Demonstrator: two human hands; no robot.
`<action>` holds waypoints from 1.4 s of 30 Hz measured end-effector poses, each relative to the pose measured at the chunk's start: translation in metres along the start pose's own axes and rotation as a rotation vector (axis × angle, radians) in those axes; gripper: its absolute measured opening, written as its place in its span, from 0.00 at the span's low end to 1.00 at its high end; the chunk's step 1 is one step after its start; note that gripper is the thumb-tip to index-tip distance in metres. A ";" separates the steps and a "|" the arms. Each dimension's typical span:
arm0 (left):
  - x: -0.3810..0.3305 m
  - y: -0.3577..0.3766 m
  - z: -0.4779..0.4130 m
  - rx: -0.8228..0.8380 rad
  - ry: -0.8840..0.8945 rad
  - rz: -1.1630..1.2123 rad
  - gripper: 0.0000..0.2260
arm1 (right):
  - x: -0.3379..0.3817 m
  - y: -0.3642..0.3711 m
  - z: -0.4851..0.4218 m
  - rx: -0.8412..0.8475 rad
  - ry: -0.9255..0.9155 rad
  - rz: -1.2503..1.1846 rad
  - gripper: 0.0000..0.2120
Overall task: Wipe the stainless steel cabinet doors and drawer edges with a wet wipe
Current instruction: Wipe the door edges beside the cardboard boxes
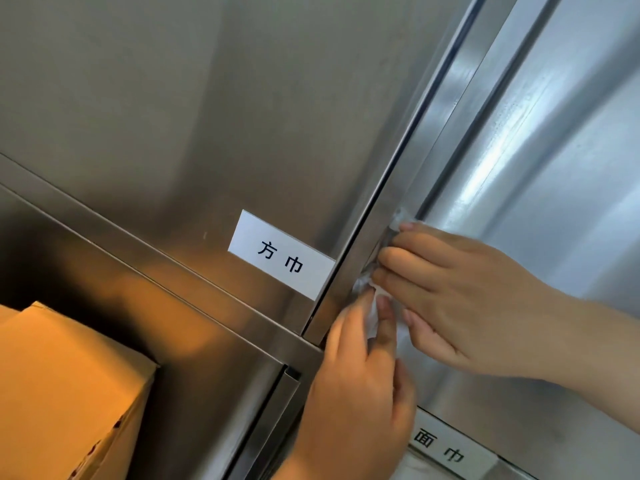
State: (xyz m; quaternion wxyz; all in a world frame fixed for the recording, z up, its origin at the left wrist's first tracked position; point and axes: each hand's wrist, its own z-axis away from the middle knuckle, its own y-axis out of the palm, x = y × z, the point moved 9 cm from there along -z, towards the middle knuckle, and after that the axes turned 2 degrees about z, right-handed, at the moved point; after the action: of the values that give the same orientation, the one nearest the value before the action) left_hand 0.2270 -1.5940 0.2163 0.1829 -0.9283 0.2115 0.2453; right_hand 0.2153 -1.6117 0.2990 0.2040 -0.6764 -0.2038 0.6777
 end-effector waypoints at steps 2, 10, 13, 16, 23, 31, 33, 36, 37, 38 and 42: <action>0.005 0.003 0.010 0.020 -0.023 0.018 0.26 | 0.009 0.008 0.000 0.035 -0.011 -0.003 0.22; 0.029 -0.008 0.029 -0.031 -0.035 0.076 0.20 | 0.038 0.024 -0.001 -0.045 -0.086 0.027 0.17; 0.026 -0.012 0.027 -0.063 -0.017 0.113 0.20 | 0.033 0.012 0.003 -0.172 -0.103 0.068 0.17; 0.021 -0.020 0.023 -0.151 -0.015 0.178 0.16 | 0.022 -0.004 0.013 -0.305 -0.080 0.089 0.19; 0.012 -0.020 -0.005 -0.215 0.000 0.116 0.15 | -0.004 -0.024 0.040 -0.440 0.075 0.045 0.17; -0.021 -0.054 -0.037 -0.179 0.300 -0.166 0.08 | -0.017 -0.019 0.070 -0.627 0.417 -0.188 0.14; -0.027 -0.070 -0.044 -0.174 0.406 -0.263 0.07 | -0.016 -0.015 0.072 -0.669 0.535 -0.285 0.16; -0.034 -0.089 -0.055 -0.190 0.550 -0.419 0.07 | -0.007 -0.010 0.064 -0.695 0.680 -0.460 0.21; -0.034 -0.095 -0.060 -0.201 0.579 -0.456 0.08 | -0.003 -0.010 0.060 -0.698 0.712 -0.521 0.21; -0.033 -0.099 -0.066 -0.210 0.592 -0.480 0.09 | 0.000 -0.011 0.055 -0.702 0.738 -0.575 0.20; -0.022 -0.106 -0.090 -0.202 0.585 -0.541 0.09 | 0.005 -0.011 0.035 -0.700 0.813 -0.760 0.23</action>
State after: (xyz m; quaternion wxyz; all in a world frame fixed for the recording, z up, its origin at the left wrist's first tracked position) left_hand 0.2949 -1.5382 0.3261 0.0810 -0.9942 -0.0225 -0.0664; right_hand 0.1805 -1.5995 0.3014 0.2579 -0.7859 -0.5437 0.1425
